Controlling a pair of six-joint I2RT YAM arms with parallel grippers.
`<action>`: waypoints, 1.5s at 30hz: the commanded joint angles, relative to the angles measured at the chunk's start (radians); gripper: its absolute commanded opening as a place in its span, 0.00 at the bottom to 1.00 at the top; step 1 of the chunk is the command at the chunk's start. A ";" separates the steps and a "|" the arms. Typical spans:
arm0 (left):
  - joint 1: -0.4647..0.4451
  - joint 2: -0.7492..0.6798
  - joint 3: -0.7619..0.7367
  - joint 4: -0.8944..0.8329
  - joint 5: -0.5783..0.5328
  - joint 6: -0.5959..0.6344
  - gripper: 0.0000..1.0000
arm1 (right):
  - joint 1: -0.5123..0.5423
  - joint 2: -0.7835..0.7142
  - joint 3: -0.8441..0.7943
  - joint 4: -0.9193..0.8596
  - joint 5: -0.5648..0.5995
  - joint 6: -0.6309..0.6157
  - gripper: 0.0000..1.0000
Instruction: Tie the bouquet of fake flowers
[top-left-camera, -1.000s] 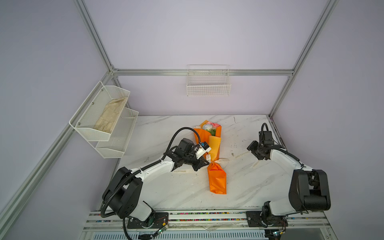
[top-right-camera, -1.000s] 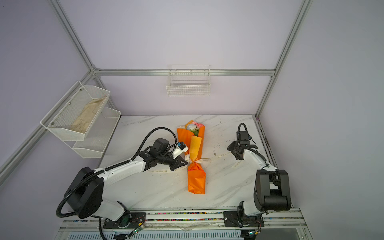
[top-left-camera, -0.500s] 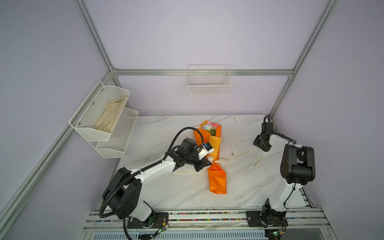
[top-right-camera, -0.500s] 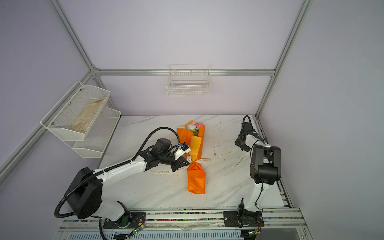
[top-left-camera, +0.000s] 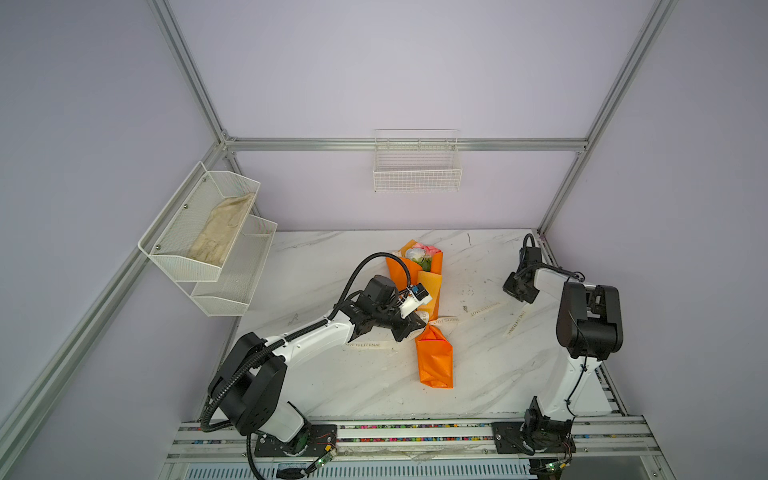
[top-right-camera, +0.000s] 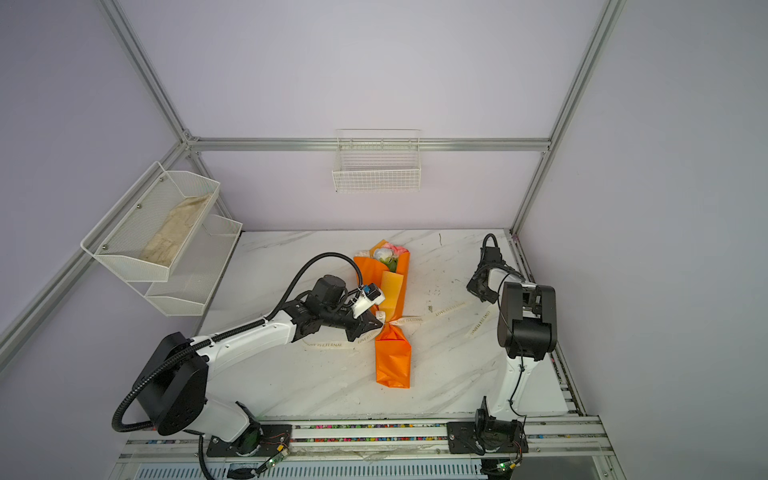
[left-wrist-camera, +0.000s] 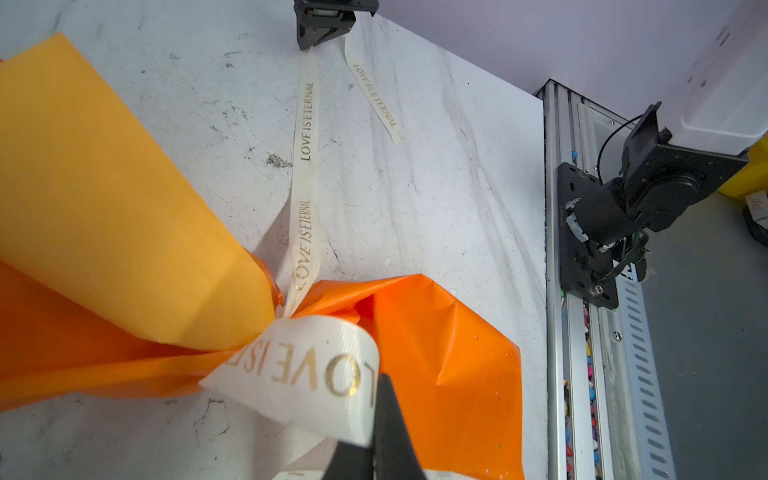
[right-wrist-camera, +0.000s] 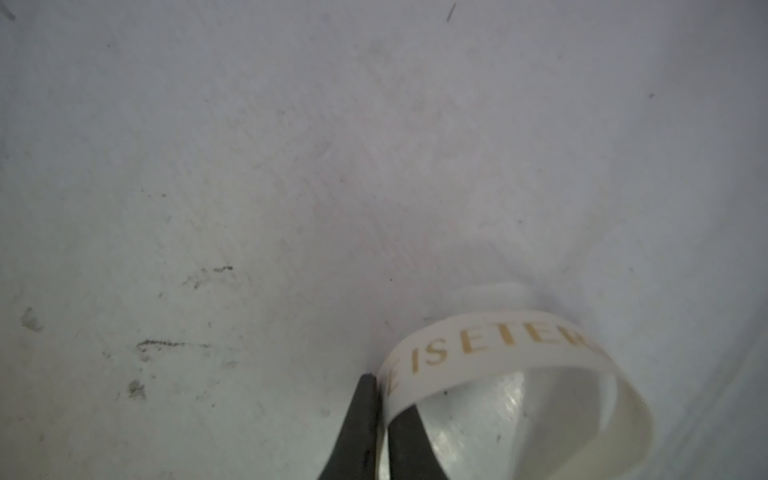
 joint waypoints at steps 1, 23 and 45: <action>-0.009 -0.004 0.044 0.087 0.002 -0.033 0.06 | -0.003 -0.075 0.006 0.016 -0.029 -0.019 0.01; -0.075 -0.079 -0.323 0.688 -0.082 -0.045 0.08 | 0.657 -0.341 0.277 0.078 -0.562 0.083 0.00; -0.098 -0.058 -0.371 0.731 -0.158 -0.049 0.10 | 0.723 -0.239 0.355 -0.125 -0.355 0.065 0.41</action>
